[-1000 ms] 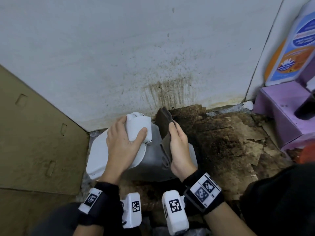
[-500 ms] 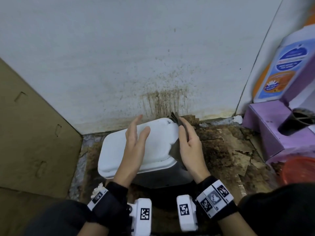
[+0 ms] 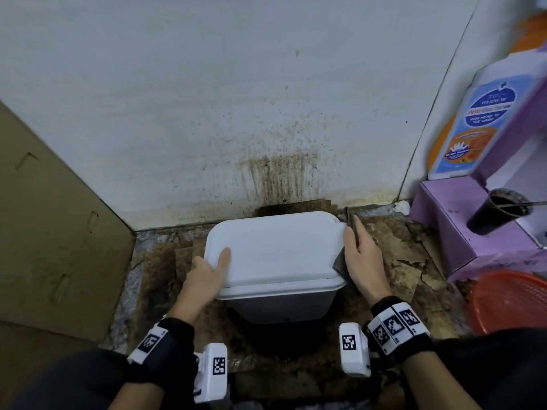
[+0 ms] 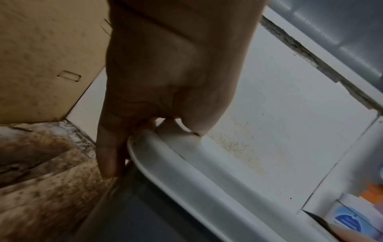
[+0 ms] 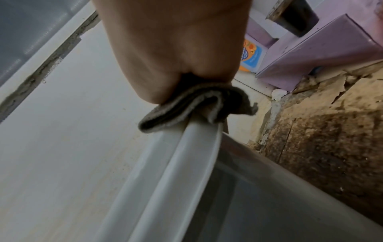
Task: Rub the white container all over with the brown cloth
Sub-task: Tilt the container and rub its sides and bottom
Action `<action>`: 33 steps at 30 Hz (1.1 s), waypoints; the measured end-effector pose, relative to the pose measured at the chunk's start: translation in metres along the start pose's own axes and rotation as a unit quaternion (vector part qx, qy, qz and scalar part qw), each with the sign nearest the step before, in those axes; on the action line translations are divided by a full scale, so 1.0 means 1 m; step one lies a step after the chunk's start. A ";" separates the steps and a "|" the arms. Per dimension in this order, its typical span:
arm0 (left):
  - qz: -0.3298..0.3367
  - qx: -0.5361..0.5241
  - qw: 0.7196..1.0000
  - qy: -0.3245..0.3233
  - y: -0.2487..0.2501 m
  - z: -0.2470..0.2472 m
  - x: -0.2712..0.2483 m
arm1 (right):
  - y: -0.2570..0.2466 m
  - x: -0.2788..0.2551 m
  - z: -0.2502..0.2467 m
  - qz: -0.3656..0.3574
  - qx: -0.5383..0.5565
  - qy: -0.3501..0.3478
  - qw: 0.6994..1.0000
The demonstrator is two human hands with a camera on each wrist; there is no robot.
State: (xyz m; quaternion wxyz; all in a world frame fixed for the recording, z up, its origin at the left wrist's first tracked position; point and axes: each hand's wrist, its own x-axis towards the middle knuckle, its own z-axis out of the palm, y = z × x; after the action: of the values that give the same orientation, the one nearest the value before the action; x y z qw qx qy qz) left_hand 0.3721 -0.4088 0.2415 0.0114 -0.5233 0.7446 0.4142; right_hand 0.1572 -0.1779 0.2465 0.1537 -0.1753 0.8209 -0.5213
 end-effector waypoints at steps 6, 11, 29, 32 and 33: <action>0.052 0.022 0.998 0.028 -0.006 0.001 0.005 | -0.001 0.003 -0.004 0.036 -0.002 -0.007 0.999; 0.109 0.046 0.993 0.019 0.002 -0.014 0.016 | -0.006 -0.020 0.008 0.060 0.037 0.063 0.996; 0.100 -0.037 0.993 0.058 -0.009 0.007 0.015 | 0.015 -0.043 0.018 -0.037 -0.048 0.109 0.992; 0.042 -0.115 0.991 0.052 -0.011 0.016 0.006 | 0.015 -0.027 0.003 -0.059 -0.054 0.022 0.997; 0.021 -0.137 0.989 0.043 -0.010 0.018 0.001 | 0.014 -0.022 -0.001 -0.063 -0.056 -0.007 0.996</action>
State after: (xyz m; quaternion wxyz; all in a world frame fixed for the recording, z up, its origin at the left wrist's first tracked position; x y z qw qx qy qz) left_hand 0.3718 -0.3989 0.2232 -0.1015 -0.5212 0.6916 0.4896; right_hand 0.1744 -0.1613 0.2358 0.1163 -0.2383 0.8351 -0.4819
